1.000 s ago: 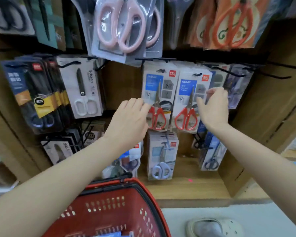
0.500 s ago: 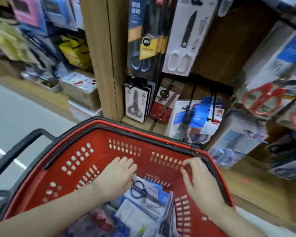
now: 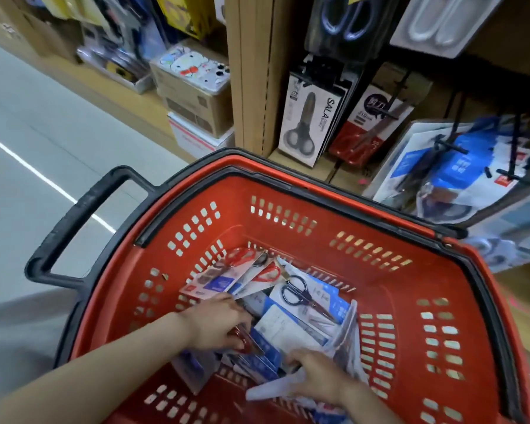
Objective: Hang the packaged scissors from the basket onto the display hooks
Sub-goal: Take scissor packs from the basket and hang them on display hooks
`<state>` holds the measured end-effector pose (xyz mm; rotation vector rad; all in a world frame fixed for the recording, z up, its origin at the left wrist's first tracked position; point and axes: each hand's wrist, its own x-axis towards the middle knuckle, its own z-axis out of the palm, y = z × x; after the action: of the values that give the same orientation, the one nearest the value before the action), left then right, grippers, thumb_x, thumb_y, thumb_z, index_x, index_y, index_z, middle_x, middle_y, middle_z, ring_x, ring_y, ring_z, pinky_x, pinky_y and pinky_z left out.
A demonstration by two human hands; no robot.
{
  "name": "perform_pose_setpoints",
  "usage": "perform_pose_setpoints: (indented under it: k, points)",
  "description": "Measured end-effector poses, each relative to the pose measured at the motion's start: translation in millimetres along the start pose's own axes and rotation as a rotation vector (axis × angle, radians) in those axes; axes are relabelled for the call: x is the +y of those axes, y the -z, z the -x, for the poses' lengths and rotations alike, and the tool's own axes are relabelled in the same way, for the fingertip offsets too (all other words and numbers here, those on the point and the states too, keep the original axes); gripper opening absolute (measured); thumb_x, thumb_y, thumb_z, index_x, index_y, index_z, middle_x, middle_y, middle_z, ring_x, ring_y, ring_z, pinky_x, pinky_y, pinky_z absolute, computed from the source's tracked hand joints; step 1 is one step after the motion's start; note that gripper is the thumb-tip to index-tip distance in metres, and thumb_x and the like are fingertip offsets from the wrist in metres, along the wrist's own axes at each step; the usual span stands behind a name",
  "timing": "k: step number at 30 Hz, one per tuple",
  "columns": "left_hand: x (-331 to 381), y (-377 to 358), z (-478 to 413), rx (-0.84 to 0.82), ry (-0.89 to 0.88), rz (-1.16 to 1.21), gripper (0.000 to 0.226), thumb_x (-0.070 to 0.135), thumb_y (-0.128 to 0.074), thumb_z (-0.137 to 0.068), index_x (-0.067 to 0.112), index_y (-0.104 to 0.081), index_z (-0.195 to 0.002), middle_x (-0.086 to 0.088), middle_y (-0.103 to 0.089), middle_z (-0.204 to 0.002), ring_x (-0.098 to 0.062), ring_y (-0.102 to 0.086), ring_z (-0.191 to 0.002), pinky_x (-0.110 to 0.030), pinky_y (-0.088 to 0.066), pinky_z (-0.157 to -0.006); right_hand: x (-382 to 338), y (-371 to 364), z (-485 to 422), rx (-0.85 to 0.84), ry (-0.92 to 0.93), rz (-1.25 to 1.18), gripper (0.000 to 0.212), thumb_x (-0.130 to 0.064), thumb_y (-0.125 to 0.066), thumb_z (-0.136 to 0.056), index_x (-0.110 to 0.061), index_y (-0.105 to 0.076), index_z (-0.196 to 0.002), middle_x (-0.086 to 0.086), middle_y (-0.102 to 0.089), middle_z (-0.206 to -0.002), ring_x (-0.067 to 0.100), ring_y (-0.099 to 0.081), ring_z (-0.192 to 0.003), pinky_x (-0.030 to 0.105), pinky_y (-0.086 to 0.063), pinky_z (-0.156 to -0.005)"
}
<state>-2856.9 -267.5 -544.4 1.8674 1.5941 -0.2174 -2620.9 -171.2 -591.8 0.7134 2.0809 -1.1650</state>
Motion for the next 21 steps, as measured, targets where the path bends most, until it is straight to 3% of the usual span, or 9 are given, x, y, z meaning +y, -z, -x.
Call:
perform_pose_setpoints:
  k: [2, 6, 9, 11, 13, 16, 19, 21]
  points:
    - [0.1, -3.3, -1.5, 0.007, 0.003, -0.078, 0.023, 0.034, -0.051, -0.094, 0.020, -0.056, -0.112, 0.002, -0.062, -0.114, -0.018, -0.047, -0.111, -0.022, -0.020, -0.095, 1.7, -8.9, -4.0, 0.029, 0.038, 0.113, 0.047, -0.042, -0.072, -0.078, -0.021, -0.062, -0.119, -0.007, -0.061, -0.121, 0.012, -0.054, -0.115, 0.021, -0.039, -0.093]
    - [4.1, -3.6, -4.6, 0.015, 0.030, -0.136, 0.017, 0.026, -0.044, -0.096, 0.020, -0.056, -0.107, 0.001, -0.065, -0.109, -0.020, -0.051, -0.106, -0.025, -0.022, -0.097, 1.5, -11.6, -8.6, 0.056, 0.048, 0.205, 0.017, -0.022, -0.068, -0.077, -0.019, -0.072, -0.093, -0.009, -0.061, -0.088, 0.013, -0.056, -0.091, 0.023, -0.036, -0.076]
    - [3.2, 2.1, -2.6, 0.032, 0.040, -0.062, 0.016, 0.030, -0.045, -0.097, 0.022, -0.057, -0.104, 0.001, -0.066, -0.103, -0.020, -0.052, -0.103, -0.026, -0.026, -0.096, 2.0, -7.5, -7.8, 0.057, 0.047, 0.198, 0.006, -0.021, -0.065, -0.082, -0.025, -0.068, -0.085, -0.006, -0.064, -0.090, 0.014, -0.056, -0.090, 0.022, -0.038, -0.072]
    - [3.7, 10.9, -0.5, 0.061, 0.067, 0.099, 0.012, 0.033, -0.048, -0.097, 0.025, -0.057, -0.096, 0.002, -0.067, -0.097, -0.017, -0.055, -0.097, -0.028, -0.036, -0.090, 6.5, -2.3, -4.0, 0.107, 0.033, 0.099, 0.017, -0.017, -0.060, -0.088, -0.033, -0.058, -0.082, -0.009, -0.059, -0.085, 0.009, -0.056, -0.085, 0.017, -0.035, -0.064]
    - [7.0, 22.5, 1.7, 0.103, 0.105, 0.288, 0.011, 0.033, -0.053, -0.095, 0.027, -0.054, -0.086, 0.002, -0.067, -0.087, -0.016, -0.059, -0.085, -0.031, -0.044, -0.077, 12.2, 9.8, 1.1, 0.168, -0.013, -0.105, 0.021, -0.012, -0.055, -0.093, -0.030, -0.051, -0.083, -0.008, -0.057, -0.083, -0.004, -0.056, -0.074, 0.012, -0.036, -0.059]
    - [14.7, 39.0, 5.2, 0.273, 0.157, 0.530, 0.014, 0.031, -0.060, -0.091, 0.025, -0.058, -0.079, 0.003, -0.063, -0.071, -0.015, -0.058, -0.065, -0.030, -0.044, -0.063, 19.8, 34.7, 10.1, 0.316, -0.052, -0.278, 0.027, -0.006, -0.054, -0.093, -0.023, -0.045, -0.075, -0.003, -0.050, -0.073, -0.005, -0.051, -0.061, 0.017, -0.037, -0.058]
    - [24.5, 54.0, 9.1, 0.562, 0.235, 0.715, 0.019, 0.025, -0.064, -0.089, 0.027, -0.057, -0.072, 0.011, -0.055, -0.059, -0.002, -0.051, -0.053, -0.015, -0.038, -0.052, 13.5, 61.8, 20.9, 0.572, -0.044, -0.438, 0.010, -0.010, -0.057, -0.093, -0.007, -0.053, -0.084, 0.001, -0.059, -0.074, 0.000, -0.053, -0.066, 0.018, -0.038, -0.060]
    - [29.9, 60.6, 11.7, 0.700, 0.314, 0.796, 0.019, 0.022, -0.063, -0.090, 0.023, -0.057, -0.071, 0.012, -0.055, -0.055, 0.001, -0.050, -0.050, -0.013, -0.037, -0.050, 2.5, 79.1, 31.3, 0.751, -0.044, -0.537, 0.014, -0.013, -0.057, -0.093, -0.002, -0.053, -0.086, 0.002, -0.057, -0.068, 0.001, -0.052, -0.060, 0.019, -0.037, -0.056]
